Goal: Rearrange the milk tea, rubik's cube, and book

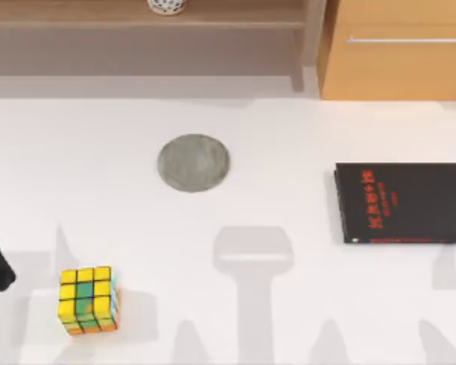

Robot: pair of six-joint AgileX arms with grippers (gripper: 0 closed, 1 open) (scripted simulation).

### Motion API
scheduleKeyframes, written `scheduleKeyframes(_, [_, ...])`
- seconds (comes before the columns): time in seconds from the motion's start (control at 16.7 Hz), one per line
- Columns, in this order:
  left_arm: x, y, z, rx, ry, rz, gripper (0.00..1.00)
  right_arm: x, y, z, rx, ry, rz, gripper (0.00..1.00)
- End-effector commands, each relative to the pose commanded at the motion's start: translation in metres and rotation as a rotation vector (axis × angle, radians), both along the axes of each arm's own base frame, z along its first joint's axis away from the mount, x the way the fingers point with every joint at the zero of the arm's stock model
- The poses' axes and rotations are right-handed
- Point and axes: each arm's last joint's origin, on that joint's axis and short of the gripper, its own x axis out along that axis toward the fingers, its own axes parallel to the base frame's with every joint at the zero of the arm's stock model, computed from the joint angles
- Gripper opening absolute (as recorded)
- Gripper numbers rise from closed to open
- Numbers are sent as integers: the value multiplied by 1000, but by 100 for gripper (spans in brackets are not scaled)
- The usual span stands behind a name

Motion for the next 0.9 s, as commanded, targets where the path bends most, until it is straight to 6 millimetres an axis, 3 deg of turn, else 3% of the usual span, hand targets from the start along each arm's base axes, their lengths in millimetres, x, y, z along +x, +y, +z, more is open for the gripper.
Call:
scheduleKeyframes(0.24, [0,-1,9,-2,-16,2,100,0,0,0,0,0,0,100])
scheduleKeyframes(0.54, [14,-8,70,-19,-92,-6,100,0,0,0,0,0,0,100])
scheduleKeyframes(0.72, [48,-21,109,-27,-89,-16,100,0,0,0,0,0,0,100])
scheduleKeyframes(0.9, [108,-47,126,-15,-24,-21,100,0,0,0,0,0,0,100])
